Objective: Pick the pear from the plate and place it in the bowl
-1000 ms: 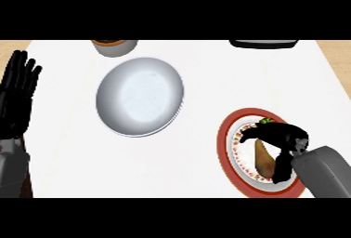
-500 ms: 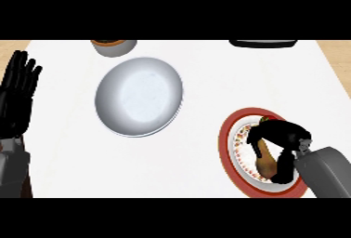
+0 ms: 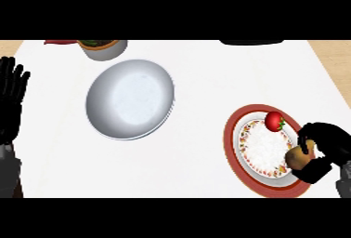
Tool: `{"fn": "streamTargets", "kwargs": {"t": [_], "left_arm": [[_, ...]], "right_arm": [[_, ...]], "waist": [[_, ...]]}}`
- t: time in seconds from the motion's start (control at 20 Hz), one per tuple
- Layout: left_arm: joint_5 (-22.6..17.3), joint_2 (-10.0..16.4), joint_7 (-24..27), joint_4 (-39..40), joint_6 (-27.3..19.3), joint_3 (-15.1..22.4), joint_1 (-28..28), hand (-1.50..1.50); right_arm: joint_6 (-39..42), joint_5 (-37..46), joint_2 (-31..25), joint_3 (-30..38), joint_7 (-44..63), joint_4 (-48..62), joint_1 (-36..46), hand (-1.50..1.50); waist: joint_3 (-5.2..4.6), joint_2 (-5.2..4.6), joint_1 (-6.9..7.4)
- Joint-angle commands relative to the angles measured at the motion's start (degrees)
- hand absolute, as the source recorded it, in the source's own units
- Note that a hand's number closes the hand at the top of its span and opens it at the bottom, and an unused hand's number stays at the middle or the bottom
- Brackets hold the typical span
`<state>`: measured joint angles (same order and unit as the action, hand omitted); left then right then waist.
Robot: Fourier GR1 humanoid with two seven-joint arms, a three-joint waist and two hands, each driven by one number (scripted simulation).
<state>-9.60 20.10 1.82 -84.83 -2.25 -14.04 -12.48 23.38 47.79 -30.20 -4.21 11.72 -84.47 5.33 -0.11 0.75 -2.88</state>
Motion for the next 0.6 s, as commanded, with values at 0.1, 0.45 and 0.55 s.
{"fn": "streamTargets", "kwargs": {"t": [0.1,0.45,0.55], "left_arm": [[0.51,-1.28,-1.19,-0.44,-1.51,0.61,-1.17,0.00],[-1.21,0.78,-3.61,-2.62,1.57,-0.05,0.37,0.00],[-0.28,-0.90,-2.65,-1.82,0.71,1.41,-0.92,0.00]], "right_arm": [[-5.92,2.42,-1.68,6.44,8.24,-17.90,-10.79,1.50],[2.09,-5.82,0.08,12.70,14.28,-42.91,-15.10,1.50],[4.03,-9.01,1.29,13.06,16.56,-46.53,-10.33,1.50]], "waist": [[0.01,-0.14,0.05],[0.03,-0.30,1.32],[0.01,-0.46,1.69]]}}
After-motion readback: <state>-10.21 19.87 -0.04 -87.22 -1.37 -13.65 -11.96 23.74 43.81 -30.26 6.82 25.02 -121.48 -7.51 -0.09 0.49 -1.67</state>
